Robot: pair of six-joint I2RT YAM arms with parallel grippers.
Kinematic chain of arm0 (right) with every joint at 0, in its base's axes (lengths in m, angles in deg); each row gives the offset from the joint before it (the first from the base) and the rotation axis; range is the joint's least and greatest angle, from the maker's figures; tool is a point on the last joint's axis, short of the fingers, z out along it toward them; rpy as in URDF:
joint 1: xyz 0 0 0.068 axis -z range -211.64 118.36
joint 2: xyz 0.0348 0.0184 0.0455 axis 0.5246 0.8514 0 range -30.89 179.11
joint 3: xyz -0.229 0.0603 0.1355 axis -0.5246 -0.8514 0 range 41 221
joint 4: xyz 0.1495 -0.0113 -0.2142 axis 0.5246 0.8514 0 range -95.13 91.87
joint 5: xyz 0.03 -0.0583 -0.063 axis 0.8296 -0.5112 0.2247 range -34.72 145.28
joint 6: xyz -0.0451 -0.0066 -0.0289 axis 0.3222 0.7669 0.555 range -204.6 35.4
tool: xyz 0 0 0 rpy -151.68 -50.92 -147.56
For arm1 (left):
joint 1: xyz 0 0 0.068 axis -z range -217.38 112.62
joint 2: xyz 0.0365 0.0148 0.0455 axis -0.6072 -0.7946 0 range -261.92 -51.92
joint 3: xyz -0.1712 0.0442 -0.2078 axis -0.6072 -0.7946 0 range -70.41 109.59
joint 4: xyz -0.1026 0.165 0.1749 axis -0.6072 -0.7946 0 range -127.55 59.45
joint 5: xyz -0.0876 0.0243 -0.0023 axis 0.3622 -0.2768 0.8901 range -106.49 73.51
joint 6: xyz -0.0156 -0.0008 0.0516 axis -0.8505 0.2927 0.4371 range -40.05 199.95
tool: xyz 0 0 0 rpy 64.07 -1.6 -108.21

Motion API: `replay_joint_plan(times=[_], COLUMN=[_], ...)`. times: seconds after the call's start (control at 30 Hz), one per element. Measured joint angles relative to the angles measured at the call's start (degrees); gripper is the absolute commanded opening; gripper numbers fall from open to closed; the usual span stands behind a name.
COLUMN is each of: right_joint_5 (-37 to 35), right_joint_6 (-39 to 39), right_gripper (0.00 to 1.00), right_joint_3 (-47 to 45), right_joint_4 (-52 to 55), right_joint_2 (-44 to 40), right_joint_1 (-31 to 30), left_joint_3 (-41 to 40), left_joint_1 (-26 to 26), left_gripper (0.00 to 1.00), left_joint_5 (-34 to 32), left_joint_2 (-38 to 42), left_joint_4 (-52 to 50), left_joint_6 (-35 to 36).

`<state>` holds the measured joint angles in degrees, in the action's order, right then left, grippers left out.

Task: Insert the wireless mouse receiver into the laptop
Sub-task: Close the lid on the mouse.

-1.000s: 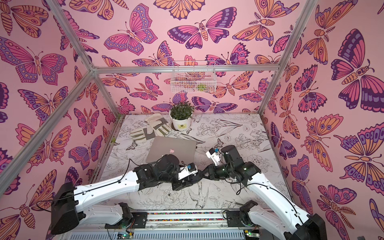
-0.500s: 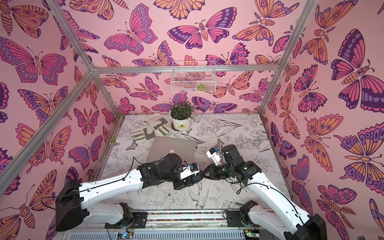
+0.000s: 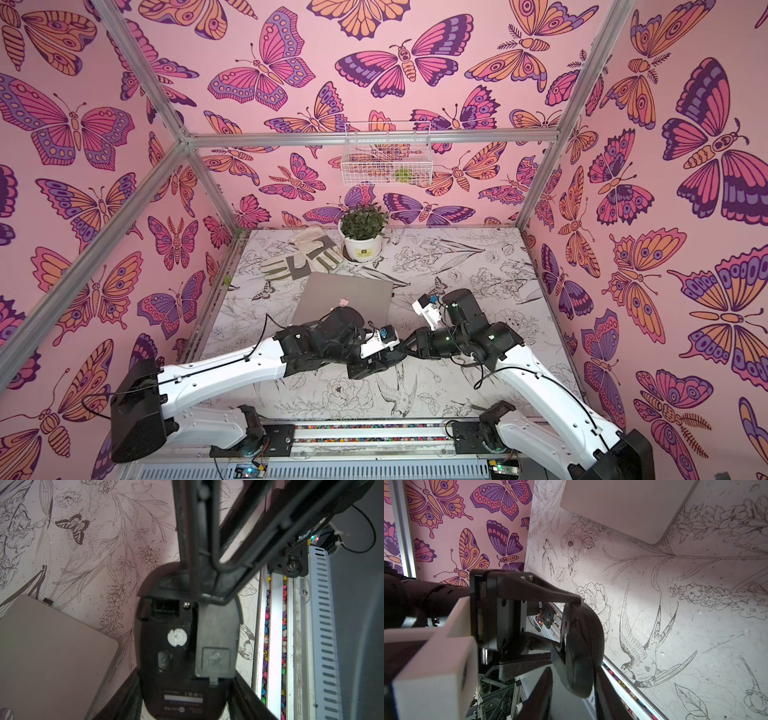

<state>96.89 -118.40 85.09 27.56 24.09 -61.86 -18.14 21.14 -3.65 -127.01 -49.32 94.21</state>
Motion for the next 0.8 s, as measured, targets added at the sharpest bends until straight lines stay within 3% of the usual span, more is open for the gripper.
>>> replay_joint_plan(times=[0.2,0.8], right_joint_5=[0.1,0.4], right_joint_6=[0.7,2.4], right_gripper=[0.49,0.57], right_joint_3=[0.0,0.0], right_joint_4=[-0.3,-0.1], right_joint_2=[-0.9,-2.3], right_joint_1=[0.0,-0.3], left_joint_3=[0.0,0.0], left_joint_1=[0.0,0.0], left_gripper=[0.44,0.45], left_joint_5=[0.0,0.0], left_joint_2=[0.3,0.4], left_joint_4=[1.1,2.5], left_joint_6=[-0.2,-0.4])
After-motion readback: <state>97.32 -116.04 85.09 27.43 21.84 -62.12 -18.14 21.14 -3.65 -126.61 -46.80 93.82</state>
